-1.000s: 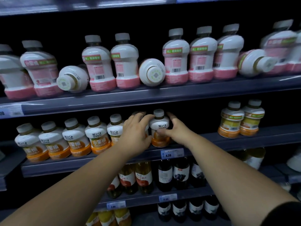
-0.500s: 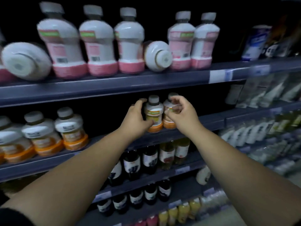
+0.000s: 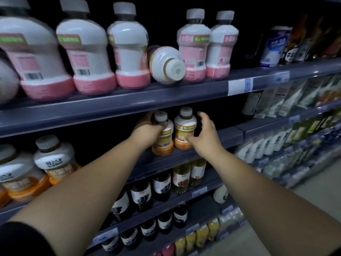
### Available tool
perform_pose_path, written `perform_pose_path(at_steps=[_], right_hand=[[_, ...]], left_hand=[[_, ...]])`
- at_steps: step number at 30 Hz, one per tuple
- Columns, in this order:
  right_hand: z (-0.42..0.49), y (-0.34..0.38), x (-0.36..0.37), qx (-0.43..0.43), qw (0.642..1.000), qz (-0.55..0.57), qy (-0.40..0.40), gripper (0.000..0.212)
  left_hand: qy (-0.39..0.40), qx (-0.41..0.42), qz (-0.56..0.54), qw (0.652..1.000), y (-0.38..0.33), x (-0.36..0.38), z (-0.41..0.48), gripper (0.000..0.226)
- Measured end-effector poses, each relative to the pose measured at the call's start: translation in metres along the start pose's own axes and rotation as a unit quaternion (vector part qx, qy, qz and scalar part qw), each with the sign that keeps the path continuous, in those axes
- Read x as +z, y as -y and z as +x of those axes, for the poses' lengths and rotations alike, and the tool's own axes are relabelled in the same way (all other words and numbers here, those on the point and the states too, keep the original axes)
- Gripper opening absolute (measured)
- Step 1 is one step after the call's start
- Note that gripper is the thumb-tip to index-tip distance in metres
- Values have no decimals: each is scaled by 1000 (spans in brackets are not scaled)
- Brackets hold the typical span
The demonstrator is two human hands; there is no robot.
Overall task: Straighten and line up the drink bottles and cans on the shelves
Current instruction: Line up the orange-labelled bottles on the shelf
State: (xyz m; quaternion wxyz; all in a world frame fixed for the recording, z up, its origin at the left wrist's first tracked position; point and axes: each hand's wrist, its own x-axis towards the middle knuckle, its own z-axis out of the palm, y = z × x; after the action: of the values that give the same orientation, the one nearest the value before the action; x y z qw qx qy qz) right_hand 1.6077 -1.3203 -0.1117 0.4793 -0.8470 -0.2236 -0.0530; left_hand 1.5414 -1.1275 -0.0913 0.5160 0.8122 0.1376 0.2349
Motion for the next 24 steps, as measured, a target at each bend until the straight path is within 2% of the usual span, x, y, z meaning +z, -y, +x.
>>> perform_pose_path(at_steps=[2, 6, 8, 10, 12, 15, 18, 20, 21, 24], right_hand=[[-1, -9, 5, 41, 998, 38, 41, 98], [7, -19, 10, 73, 992, 76, 70, 109], [19, -24, 11, 66, 988, 94, 98, 118], [32, -30, 12, 50, 985, 110, 125, 124], [39, -35, 12, 38, 983, 112, 142, 123], [43, -41, 9, 19, 985, 102, 134, 119], [46, -44, 9, 3, 982, 103, 161, 126], [44, -45, 14, -5, 979, 102, 177, 127], [41, -45, 18, -10, 981, 98, 170, 126], [35, -45, 23, -37, 986, 96, 134, 125]], left_hand=[[-2, 8, -4, 1000, 6, -4, -6, 53], [51, -40, -14, 998, 24, -4, -25, 88], [54, -61, 1, 997, 34, 0, -25, 88], [33, -83, 10, 996, 37, 7, -28, 81], [-20, -93, 16, 995, 38, 19, -32, 78], [-97, -85, 41, 991, 43, 34, -34, 88], [-70, -86, 6, 994, 33, 38, -36, 100], [-41, -97, 1, 994, 26, 36, -39, 90], [-52, -102, 8, 993, 27, 36, -40, 89], [-143, -107, 108, 978, 36, 31, -45, 114]])
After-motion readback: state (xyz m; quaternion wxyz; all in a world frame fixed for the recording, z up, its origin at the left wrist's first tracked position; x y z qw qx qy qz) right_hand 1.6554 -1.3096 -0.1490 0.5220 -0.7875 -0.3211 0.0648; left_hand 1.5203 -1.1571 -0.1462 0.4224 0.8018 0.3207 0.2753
